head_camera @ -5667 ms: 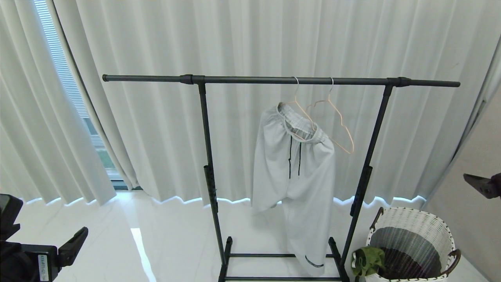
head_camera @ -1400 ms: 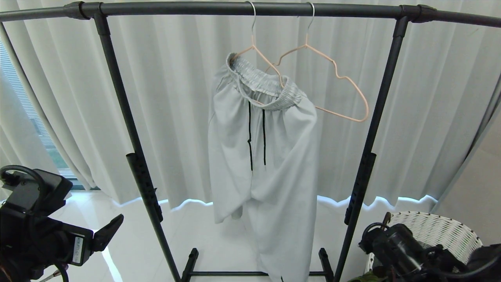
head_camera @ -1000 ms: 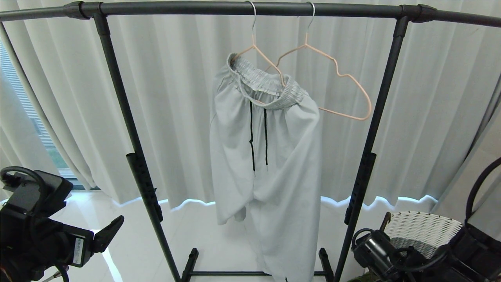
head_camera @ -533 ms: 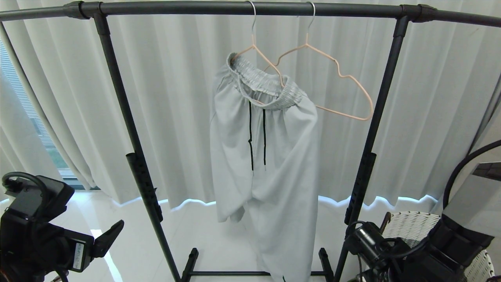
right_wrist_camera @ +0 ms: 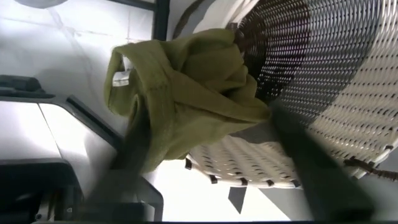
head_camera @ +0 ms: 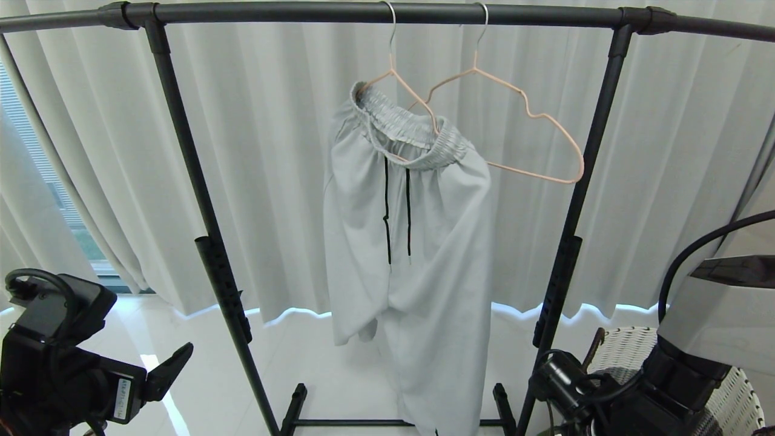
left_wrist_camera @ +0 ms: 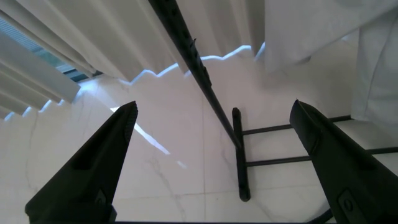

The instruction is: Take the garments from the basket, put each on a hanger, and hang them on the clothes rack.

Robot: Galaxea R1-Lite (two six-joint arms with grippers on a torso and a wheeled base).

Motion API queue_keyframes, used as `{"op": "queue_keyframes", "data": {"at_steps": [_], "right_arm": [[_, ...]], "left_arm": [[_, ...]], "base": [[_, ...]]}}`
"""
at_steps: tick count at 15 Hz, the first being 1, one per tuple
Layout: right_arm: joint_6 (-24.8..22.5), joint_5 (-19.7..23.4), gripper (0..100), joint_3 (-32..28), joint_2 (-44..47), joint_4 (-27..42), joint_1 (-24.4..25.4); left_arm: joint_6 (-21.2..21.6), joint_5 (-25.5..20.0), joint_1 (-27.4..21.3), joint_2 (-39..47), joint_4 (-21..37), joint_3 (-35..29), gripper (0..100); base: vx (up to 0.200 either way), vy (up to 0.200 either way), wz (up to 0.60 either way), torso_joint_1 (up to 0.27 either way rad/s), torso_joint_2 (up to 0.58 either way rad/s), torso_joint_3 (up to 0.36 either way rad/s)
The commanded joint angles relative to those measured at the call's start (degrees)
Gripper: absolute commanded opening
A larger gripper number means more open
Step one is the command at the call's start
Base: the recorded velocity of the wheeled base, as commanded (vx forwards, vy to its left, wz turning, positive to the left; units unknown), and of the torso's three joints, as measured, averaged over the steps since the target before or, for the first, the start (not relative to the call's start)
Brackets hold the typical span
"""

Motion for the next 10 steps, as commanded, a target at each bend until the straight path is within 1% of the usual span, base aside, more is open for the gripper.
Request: {"op": "queue_keyframes", "data": {"at_steps": [1, 3, 4, 6, 7, 9, 10], "right_arm": [[0.0, -0.3, 0, 0.0, 0.1, 0.0, 0.0], [-0.1, -0.7, 0, -0.1, -0.9, 0.2, 0.4], [-0.2, -0.7, 0, 0.2, -3.1, 1.4, 1.0], [-0.5, -0.4, 0, -1.4, -8.3, 8.9, 2.2], [-0.5, -0.1, 0, -2.7, -10.1, 10.8, 2.3], [-0.5, 1.9, 0, -12.2, -17.0, 22.4, 2.3], [-0.6, 4.3, 0, -17.8, -20.0, 28.4, 2.4]], "left_arm": [[0.0, 0.0, 0.0, 0.1, 0.0, 0.0, 100], [0.0, 0.0, 0.0, 0.1, 0.0, 0.0, 100], [0.0, 0.0, 0.0, 0.2, -0.1, 0.0, 100], [0.0, 0.0, -0.1, 0.1, 0.0, 0.0, 100], [0.0, 0.0, -0.1, 0.0, 0.0, 0.0, 100], [0.0, 0.0, -2.0, -0.4, -0.1, -0.1, 100], [0.0, 0.0, -3.3, -0.6, -0.1, -0.2, 100]], "base": [[0.000, 0.000, 0.00, 0.000, 0.00, 0.000], [0.000, 0.000, 0.00, 0.000, 0.00, 0.000], [0.000, 0.000, 0.00, 0.000, 0.00, 0.000], [0.000, 0.000, 0.00, 0.000, 0.00, 0.000], [0.000, 0.000, 0.00, 0.000, 0.00, 0.000], [0.000, 0.000, 0.00, 0.000, 0.00, 0.000], [0.000, 0.000, 0.00, 0.000, 0.00, 0.000]]}}
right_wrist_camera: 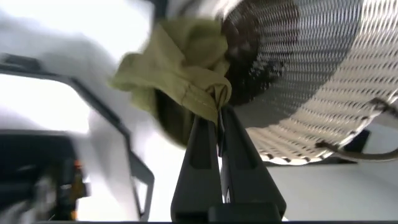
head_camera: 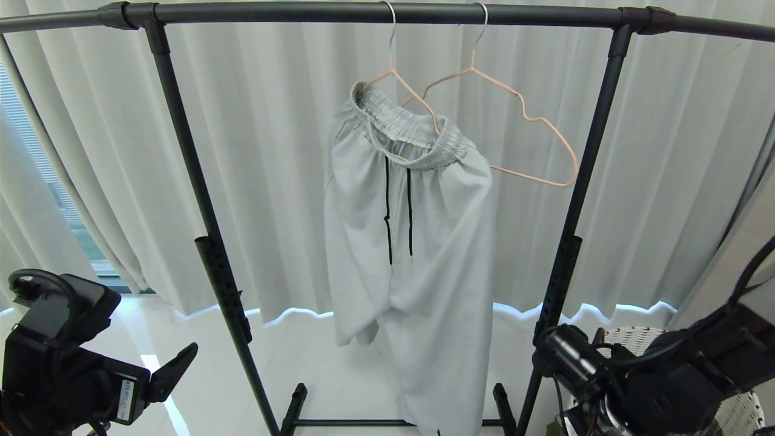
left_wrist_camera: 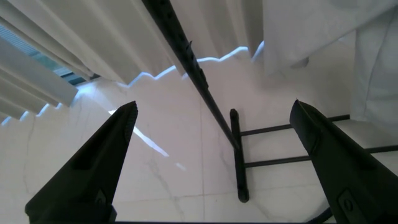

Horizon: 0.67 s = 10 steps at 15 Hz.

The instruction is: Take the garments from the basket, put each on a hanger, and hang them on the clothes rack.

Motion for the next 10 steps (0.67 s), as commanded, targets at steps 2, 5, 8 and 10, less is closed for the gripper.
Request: {"op": "queue_keyframes", "data": {"at_steps": [2, 5, 8, 10], "right_arm": [[-0.7, 5.2, 0, -17.3, -11.7, 15.6, 0.8], [-5.2, 5.2, 0, -27.4, -16.5, 22.3, 2.4], [-9.4, 5.4, 0, -33.2, -19.9, 25.0, 4.7], [-9.6, 5.4, 0, -36.1, -20.5, 26.1, 7.4]], "left_arm": [[0.0, 0.0, -2.9, -0.4, 0.0, -0.1, 100], [0.0, 0.0, -3.4, -0.5, 0.0, 0.2, 100], [0.3, 0.0, -3.6, -1.2, 0.0, 0.3, 100], [0.3, 0.0, -3.6, -1.6, 0.1, 0.3, 100]], "base": [[0.000, 0.000, 0.00, 0.000, 0.00, 0.000], [0.000, 0.000, 0.00, 0.000, 0.00, 0.000], [0.000, 0.000, 0.00, 0.000, 0.00, 0.000], [-0.200, 0.000, 0.00, 0.005, 0.00, 0.002]]}}
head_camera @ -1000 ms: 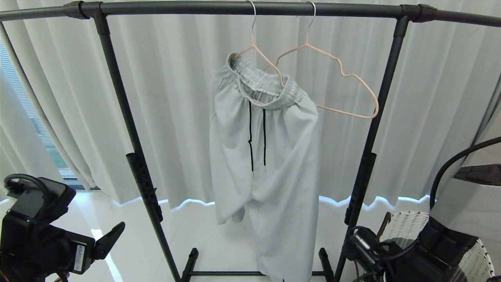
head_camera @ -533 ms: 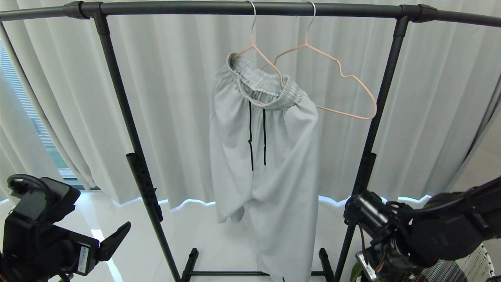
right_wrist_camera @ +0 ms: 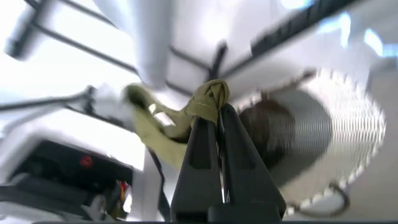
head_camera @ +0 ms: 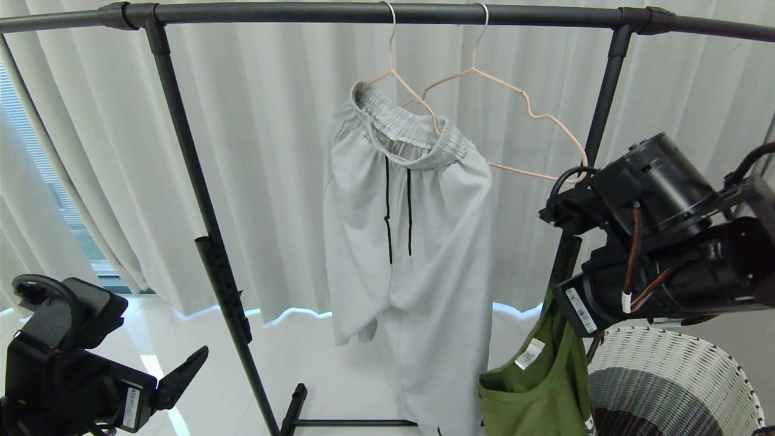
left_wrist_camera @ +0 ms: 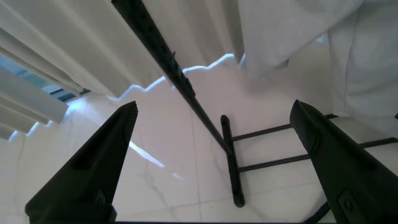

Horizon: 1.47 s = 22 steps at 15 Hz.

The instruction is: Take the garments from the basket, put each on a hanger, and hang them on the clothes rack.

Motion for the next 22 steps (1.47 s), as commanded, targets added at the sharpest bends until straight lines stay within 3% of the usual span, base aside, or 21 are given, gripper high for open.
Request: {"op": "queue_keyframes", "data": {"at_steps": [1, 6, 8, 11, 13, 14, 17, 22], "right_arm": [[0.0, 0.0, 0, -3.6, -2.2, 1.3, 3.1], [-0.1, 0.2, 0, -7.8, -1.6, 1.5, 7.3], [-0.1, 0.5, 0, -8.8, -1.6, 1.5, 8.8], [0.0, 5.4, 0, -10.7, -2.1, 1.3, 11.4], [0.0, 5.7, 0, -11.6, -2.1, 0.8, 12.3], [0.0, 5.7, 0, -11.6, -2.0, -0.2, 12.7], [0.1, 8.7, 0, -11.3, -2.8, -3.2, 13.3], [0.1, 10.9, 0, -11.4, -5.4, -3.8, 15.7]], "left_arm": [[0.0, 0.0, 0.0, -0.7, 0.0, 0.0, 100], [-0.4, -0.3, -0.1, -0.8, 0.0, 0.5, 100], [-0.5, -3.2, -1.8, -0.9, 0.0, 0.2, 100], [-0.5, -15.0, -10.0, -0.4, 0.0, -2.5, 100], [-0.8, -16.0, -18.1, 1.6, 0.0, -3.7, 100], [-3.0, -16.2, -22.8, 2.8, 0.0, -5.0, 100], [-17.9, -16.0, -35.5, 9.4, -0.2, -12.1, 100], [-24.7, -16.1, -36.3, 23.5, -0.2, -18.5, 100]], "base": [[-0.200, 0.000, 0.00, 0.017, 0.01, 0.002], [-0.120, 0.000, 0.00, 0.000, 0.01, 0.000], [0.000, 0.000, 0.00, 0.000, 0.00, 0.000], [0.000, 0.000, 0.00, 0.000, 0.00, 0.000], [0.000, 0.000, 0.00, 0.000, 0.00, 0.000], [0.000, 0.000, 0.00, 0.000, 0.00, 0.000], [0.000, 0.000, 0.00, 0.000, 0.00, 0.000], [0.000, 0.000, 0.00, 0.000, 0.00, 0.000]]}}
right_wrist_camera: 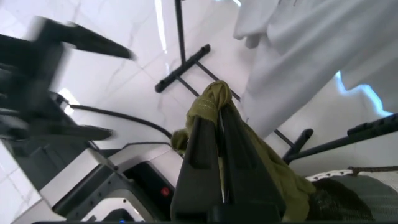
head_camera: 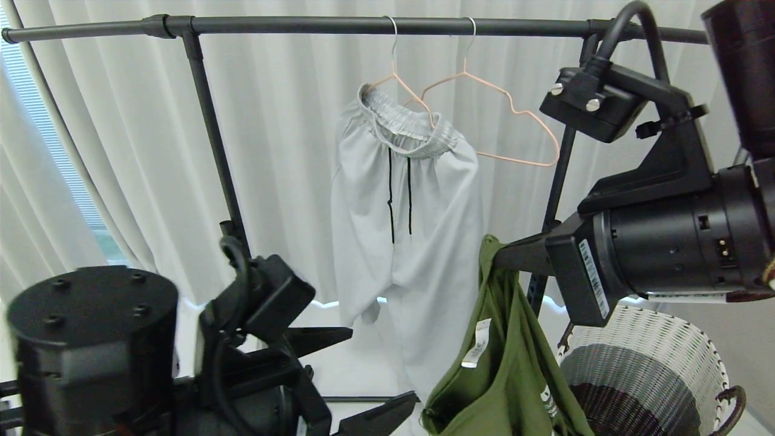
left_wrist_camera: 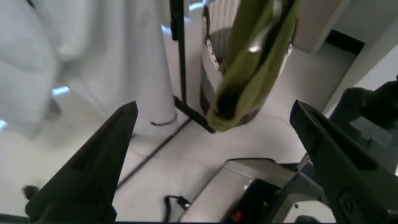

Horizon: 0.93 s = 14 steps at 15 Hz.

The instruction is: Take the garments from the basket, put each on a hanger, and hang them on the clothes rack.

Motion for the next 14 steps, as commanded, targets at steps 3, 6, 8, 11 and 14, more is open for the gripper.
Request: {"op": "queue_keyframes", "data": {"at_steps": [3, 6, 8, 11, 14], "right_arm": [[0.0, 0.0, 0, -0.1, -1.6, -0.1, 1.6], [0.0, 0.0, 0, -0.1, -2.6, -0.1, 2.3], [0.0, 0.0, 0, 0.0, -2.7, -0.1, 2.4], [0.0, 0.0, 0, 0.0, -2.8, -0.1, 2.9], [0.0, -0.1, 0, 0.0, -3.1, -0.1, 3.5]], "left_arm": [[-1.6, -0.3, -0.9, 10.7, 0.0, -2.6, 100], [-1.7, -1.2, -1.2, 12.6, -0.2, -3.6, 100], [-1.7, -4.2, -1.2, 12.9, -0.2, -3.6, 100], [-1.7, -3.8, 0.0, 15.8, -1.0, -3.6, 100], [-1.6, -2.7, 0.5, 16.7, -1.0, -1.6, 100]], "base": [[0.000, 0.000, 0.00, 0.000, 0.00, 0.000], [0.000, 0.000, 0.00, 0.000, 0.00, 0.000], [0.000, 0.000, 0.00, 0.000, 0.00, 0.000], [0.000, 0.000, 0.00, 0.000, 0.00, 0.000], [0.000, 0.000, 0.00, 0.000, 0.00, 0.000]]}}
